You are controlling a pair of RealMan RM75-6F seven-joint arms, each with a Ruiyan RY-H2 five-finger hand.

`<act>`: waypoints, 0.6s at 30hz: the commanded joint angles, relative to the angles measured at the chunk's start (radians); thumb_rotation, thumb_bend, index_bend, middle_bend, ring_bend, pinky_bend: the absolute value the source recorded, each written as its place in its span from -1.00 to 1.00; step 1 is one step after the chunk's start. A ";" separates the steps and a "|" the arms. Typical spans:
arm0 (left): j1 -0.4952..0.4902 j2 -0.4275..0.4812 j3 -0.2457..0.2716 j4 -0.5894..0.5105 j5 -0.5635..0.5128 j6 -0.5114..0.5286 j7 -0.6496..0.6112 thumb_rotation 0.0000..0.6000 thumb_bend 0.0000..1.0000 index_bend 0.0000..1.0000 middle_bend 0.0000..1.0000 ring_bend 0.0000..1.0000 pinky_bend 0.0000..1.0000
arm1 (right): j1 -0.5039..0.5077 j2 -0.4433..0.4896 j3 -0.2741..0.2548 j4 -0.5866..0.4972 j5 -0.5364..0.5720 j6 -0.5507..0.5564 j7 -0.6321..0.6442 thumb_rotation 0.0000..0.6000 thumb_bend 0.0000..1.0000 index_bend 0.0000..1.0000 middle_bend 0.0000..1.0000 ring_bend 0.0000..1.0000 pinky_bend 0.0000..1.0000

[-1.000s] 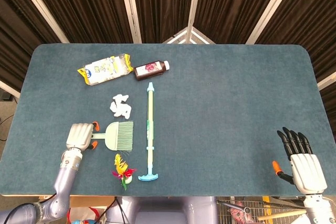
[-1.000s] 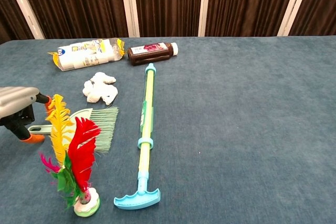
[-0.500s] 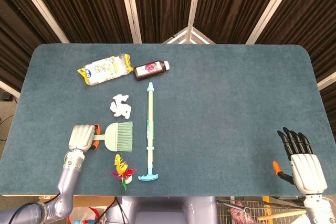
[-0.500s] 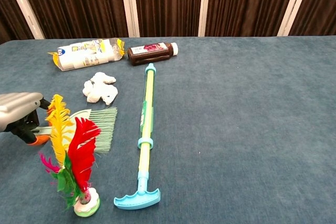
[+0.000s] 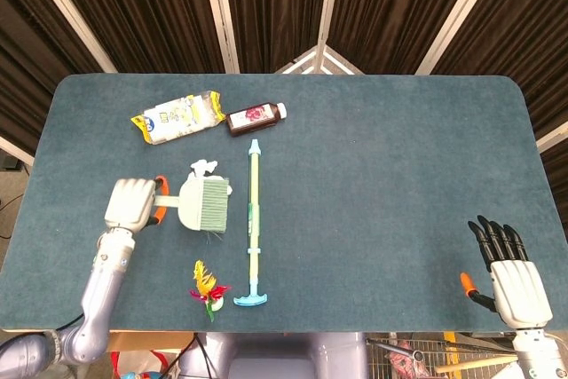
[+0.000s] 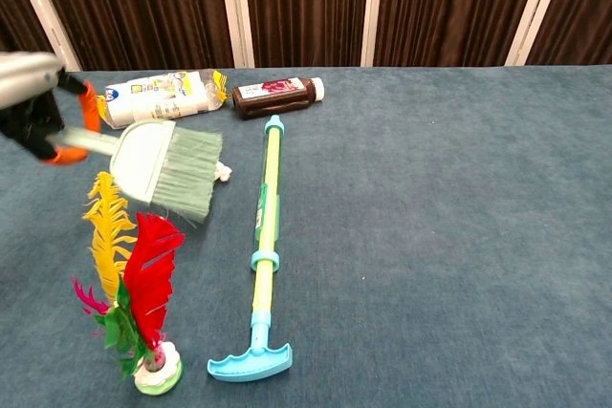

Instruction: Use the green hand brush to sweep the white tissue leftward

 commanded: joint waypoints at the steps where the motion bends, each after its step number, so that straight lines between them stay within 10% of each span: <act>1: -0.108 -0.017 -0.067 -0.001 -0.104 -0.011 0.123 1.00 0.41 0.61 1.00 1.00 1.00 | 0.002 0.002 0.001 0.000 0.002 -0.003 0.010 1.00 -0.25 -1.00 -1.00 -1.00 -1.00; 18: -0.363 -0.163 -0.089 0.280 -0.404 -0.074 0.329 1.00 0.43 0.63 1.00 1.00 1.00 | 0.007 0.013 0.006 -0.005 0.024 -0.020 0.054 1.00 -0.25 -1.00 -1.00 -1.00 -1.00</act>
